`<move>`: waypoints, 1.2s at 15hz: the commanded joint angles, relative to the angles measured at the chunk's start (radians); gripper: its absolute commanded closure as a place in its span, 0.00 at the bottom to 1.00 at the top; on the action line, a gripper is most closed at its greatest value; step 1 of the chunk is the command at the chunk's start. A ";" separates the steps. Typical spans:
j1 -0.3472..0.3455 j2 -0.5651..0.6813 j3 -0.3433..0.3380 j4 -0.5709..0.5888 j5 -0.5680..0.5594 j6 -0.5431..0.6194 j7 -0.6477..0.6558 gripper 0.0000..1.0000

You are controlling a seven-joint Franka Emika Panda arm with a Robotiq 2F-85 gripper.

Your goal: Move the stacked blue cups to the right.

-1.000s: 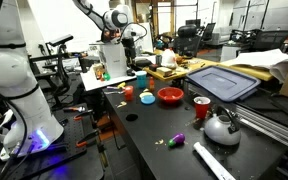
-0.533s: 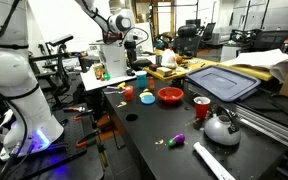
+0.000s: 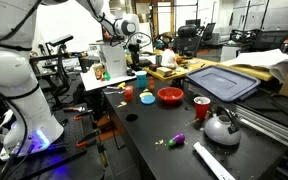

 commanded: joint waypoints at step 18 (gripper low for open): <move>0.050 0.253 -0.084 0.229 0.089 -0.011 0.163 0.01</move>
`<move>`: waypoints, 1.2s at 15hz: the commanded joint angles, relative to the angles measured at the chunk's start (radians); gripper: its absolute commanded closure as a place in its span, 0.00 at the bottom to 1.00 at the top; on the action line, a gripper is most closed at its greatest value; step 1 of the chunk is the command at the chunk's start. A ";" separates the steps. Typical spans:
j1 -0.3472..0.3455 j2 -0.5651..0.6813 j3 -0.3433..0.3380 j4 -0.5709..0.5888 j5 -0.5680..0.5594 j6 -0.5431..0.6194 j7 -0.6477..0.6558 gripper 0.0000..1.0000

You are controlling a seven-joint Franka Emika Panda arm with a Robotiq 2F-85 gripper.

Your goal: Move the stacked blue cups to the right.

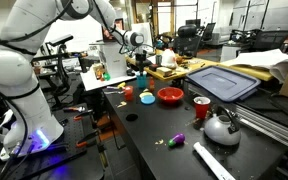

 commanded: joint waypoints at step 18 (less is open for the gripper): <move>0.051 -0.091 0.037 -0.082 0.034 0.044 -0.003 0.99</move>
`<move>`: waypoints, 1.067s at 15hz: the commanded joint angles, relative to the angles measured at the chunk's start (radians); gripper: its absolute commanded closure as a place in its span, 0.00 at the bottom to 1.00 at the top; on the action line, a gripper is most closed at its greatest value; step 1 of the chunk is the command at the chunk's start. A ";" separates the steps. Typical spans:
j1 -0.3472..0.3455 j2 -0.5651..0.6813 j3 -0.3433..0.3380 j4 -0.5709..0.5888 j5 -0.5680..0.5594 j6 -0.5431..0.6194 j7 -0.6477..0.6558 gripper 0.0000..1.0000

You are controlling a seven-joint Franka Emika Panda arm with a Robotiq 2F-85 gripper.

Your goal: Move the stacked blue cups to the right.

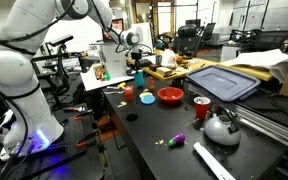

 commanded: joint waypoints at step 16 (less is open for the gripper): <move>-0.080 -0.675 0.043 -0.661 0.052 -0.126 -0.214 0.99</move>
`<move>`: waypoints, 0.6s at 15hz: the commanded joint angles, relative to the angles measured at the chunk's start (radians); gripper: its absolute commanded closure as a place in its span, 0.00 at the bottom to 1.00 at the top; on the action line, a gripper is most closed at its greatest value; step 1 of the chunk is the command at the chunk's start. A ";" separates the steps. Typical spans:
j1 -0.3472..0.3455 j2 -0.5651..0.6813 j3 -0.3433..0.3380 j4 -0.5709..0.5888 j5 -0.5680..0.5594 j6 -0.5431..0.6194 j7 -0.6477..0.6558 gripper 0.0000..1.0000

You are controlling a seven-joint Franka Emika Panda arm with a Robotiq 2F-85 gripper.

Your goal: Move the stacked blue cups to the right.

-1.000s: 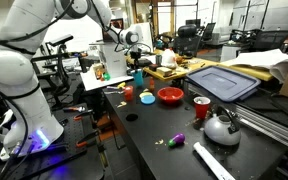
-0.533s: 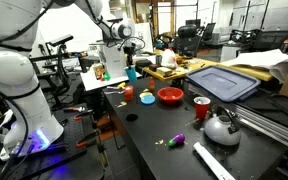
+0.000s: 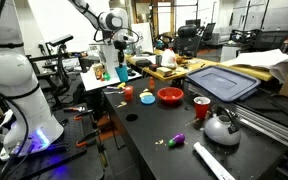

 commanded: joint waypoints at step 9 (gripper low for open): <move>-0.182 -0.372 -0.016 -0.287 0.015 -0.089 0.003 0.99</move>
